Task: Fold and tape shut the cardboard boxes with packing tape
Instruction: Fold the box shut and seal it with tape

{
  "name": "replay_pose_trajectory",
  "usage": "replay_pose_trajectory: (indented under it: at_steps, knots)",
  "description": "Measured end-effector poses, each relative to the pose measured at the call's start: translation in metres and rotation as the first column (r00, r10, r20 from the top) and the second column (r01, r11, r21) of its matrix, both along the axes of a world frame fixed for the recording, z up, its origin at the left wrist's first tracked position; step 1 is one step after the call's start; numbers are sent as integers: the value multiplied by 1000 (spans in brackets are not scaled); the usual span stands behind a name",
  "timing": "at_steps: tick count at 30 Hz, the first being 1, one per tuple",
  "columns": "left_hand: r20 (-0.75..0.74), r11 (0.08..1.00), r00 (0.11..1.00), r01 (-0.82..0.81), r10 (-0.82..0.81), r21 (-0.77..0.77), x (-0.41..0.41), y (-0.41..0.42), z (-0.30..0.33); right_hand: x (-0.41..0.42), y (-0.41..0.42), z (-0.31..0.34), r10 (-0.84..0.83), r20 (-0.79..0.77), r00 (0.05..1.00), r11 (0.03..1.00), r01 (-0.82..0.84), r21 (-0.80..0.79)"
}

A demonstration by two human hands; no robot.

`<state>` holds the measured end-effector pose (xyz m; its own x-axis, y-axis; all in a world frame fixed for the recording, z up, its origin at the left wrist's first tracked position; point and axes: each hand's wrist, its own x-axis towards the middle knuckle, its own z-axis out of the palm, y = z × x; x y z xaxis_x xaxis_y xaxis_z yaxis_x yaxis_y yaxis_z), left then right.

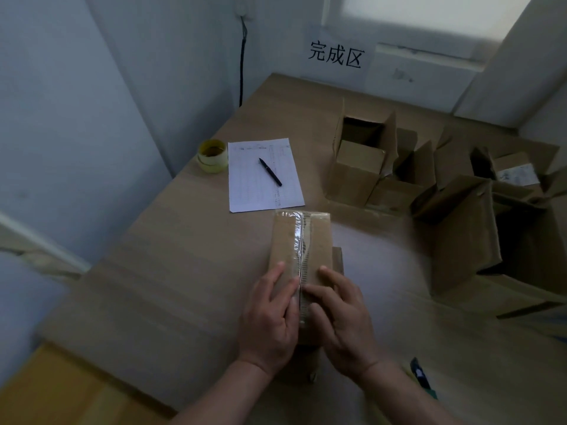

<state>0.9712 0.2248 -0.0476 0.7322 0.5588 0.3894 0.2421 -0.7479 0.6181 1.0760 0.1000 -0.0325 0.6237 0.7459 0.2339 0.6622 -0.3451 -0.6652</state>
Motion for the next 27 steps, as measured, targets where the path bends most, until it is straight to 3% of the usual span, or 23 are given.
replay_pose_trajectory:
  at_steps: [2, 4, 7, 10, 15, 17, 21, 24, 27]
  knots:
    - [-2, 1000, 1000, 11, -11, 13, -1, 1, -1, 20, 4, 13, -3, 44, 999, 1000, 2, 26]
    - [-12, 1000, 1000, 12, -12, 22, 1, 1, -2, 48, 23, 27, -62, 202, 977, 998, 67, -17]
    - [-19, 999, 1000, 4, -4, 38, 1, 0, -1, 83, 71, 43, 0, 279, 960, 958, 80, -275]
    - [-32, 999, 999, -8, 10, 51, 2, 0, 1, 97, 105, 28, 161, 212, 964, 879, -42, -475]
    - [-5, 1000, 1000, -27, 27, 5, 5, -3, 3, 115, 126, 11, -68, 82, 994, 956, 89, -278]
    - [13, 999, 999, -30, 31, -25, 6, -3, 4, 117, 128, 12, -167, -90, 982, 964, 144, -224]
    - [-1, 998, 999, -43, 43, -44, 7, -5, 4, 107, 109, 14, -278, -450, 848, 960, 265, -94]
    - [-2, 998, 999, -38, 38, -47, 8, -5, 5, 70, 72, 17, -131, -450, 884, 991, 107, -77]
    - [14, 998, 999, -30, 31, -54, 8, -4, 2, 15, 31, 8, -59, -242, 969, 992, 29, -125]
